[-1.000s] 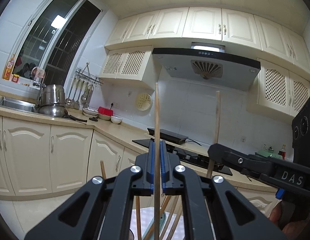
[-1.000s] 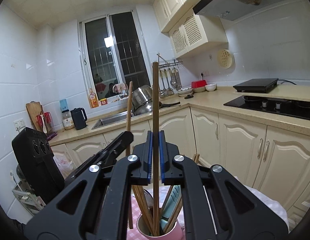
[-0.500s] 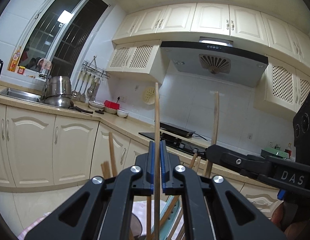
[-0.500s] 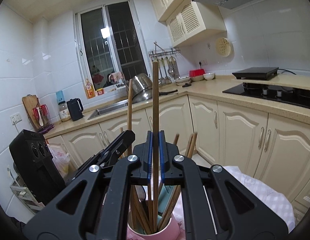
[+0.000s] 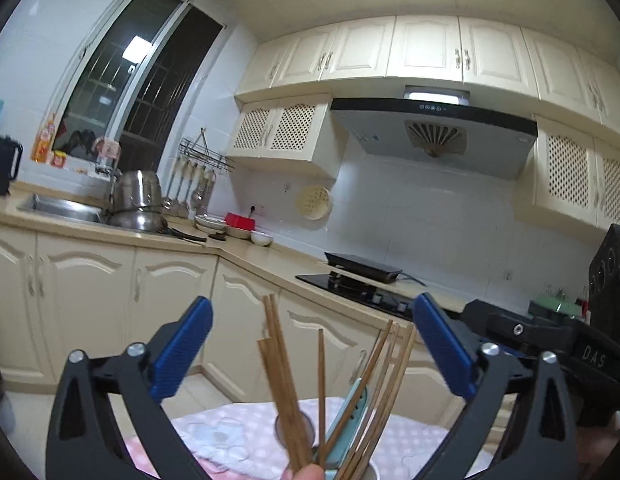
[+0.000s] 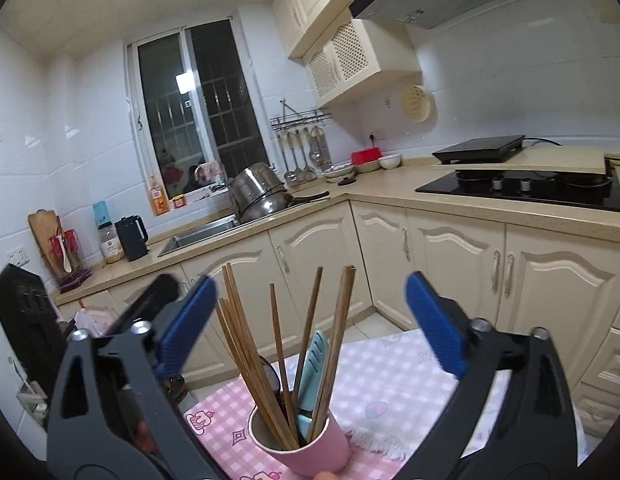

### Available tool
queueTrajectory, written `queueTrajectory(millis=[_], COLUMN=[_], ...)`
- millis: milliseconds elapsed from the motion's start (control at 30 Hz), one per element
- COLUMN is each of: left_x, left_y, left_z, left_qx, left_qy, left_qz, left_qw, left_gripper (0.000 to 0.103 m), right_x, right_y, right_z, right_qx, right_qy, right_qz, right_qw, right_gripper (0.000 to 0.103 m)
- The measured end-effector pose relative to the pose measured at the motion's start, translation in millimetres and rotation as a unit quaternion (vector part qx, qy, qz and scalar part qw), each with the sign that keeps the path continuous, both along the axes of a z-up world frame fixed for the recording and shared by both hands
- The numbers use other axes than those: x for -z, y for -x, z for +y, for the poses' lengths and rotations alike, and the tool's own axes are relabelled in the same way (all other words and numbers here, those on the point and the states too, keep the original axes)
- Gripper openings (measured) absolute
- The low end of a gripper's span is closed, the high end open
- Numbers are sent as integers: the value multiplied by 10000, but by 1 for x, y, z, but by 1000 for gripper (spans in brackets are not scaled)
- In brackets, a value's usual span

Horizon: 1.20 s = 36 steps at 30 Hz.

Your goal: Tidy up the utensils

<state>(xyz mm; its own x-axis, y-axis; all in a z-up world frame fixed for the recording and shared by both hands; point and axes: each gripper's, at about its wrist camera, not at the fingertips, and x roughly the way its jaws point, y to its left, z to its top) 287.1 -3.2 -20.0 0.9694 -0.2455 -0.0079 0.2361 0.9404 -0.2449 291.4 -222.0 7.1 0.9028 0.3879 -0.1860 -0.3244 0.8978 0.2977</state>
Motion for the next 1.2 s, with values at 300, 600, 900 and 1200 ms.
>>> queueTrajectory(millis=[300, 600, 900, 1200], left_x=[-21, -29, -26, -31], left_y=[53, 116, 175, 238], left_z=[8, 17, 14, 19], left_qx=[-405, -658, -879, -1018], left_qy=[-656, -1070, -1379, -1367], left_qz=[565, 1105, 1391, 1361], left_qw=[9954, 9859, 9767, 9759], left_gripper=[98, 98, 99, 99], right_x=[-8, -11, 2, 10], right_y=[32, 92, 163, 230], right_z=[-7, -7, 13, 25], right_qx=[341, 566, 855, 1190], right_qy=[42, 164, 682, 968], right_qz=[293, 450, 485, 300], right_qw=[9990, 9972, 9928, 9877], right_gripper=[97, 97, 97, 97])
